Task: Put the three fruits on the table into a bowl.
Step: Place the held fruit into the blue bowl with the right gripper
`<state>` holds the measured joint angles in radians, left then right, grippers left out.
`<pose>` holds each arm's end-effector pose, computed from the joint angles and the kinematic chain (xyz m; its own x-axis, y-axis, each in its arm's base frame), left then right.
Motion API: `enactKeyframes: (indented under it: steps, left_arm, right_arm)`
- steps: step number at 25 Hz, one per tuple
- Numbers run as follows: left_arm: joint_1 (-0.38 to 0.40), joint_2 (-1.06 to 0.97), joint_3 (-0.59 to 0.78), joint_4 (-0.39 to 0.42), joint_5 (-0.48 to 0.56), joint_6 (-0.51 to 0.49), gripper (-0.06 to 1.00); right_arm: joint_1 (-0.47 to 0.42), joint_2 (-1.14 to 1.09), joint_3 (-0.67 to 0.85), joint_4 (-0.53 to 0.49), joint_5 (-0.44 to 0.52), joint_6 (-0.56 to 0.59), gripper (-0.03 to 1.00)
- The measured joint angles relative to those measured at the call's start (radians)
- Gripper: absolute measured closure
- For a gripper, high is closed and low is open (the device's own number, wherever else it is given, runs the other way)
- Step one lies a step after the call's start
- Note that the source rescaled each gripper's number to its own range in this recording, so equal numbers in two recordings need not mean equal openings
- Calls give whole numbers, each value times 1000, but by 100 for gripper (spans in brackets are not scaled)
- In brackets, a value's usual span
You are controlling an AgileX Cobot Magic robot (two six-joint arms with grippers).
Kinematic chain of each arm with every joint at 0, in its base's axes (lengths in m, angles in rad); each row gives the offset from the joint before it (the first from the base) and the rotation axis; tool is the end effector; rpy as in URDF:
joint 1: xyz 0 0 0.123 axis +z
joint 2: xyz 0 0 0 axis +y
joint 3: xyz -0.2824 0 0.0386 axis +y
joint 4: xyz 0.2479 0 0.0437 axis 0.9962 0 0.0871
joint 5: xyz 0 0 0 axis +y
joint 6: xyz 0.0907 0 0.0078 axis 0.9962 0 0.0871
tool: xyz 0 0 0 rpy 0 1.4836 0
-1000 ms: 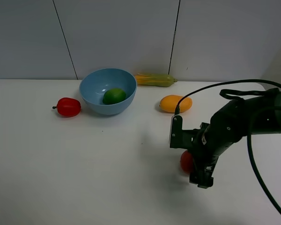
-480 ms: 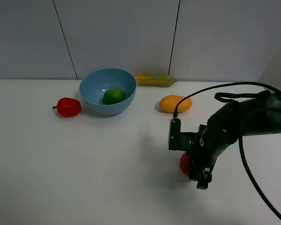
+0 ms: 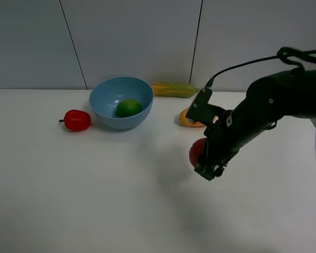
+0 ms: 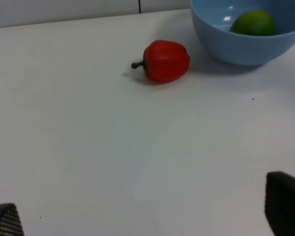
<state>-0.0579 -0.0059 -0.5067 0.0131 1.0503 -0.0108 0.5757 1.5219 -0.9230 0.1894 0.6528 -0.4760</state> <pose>-0.0061 0.0014 0.2798 -0.4349 0.0209 -0.9003 0.0458 0.9990 0.0011 0.2380 0.1669 0.2205 -0.5425 -0.7301 -0.4155 -0.7942 0.6069 -0.0295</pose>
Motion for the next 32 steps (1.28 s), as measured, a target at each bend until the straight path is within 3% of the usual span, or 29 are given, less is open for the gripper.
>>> enactKeyframes:
  steps: [3, 10, 22, 27, 32]
  left_arm:
    - [0, 0, 0, 0, 0, 0, -3]
    - [0, 0, 0, 0, 0, 0, -3]
    - [0, 0, 0, 0, 0, 0, -3]
    - [0, 0, 0, 0, 0, 0, -3]
    - [0, 0, 0, 0, 0, 0, -3]
  right_arm:
    - [0, -17, -105, 53, -51, 72, 81]
    - [0, 167, -405, 24, -181, 141, 81]
    - [67, 706, -1028, 19, -175, 141, 81]
    - [74, 832, -1115, 6, -179, 139, 81]
    - [81, 849, -1121, -81, -182, 137, 81]
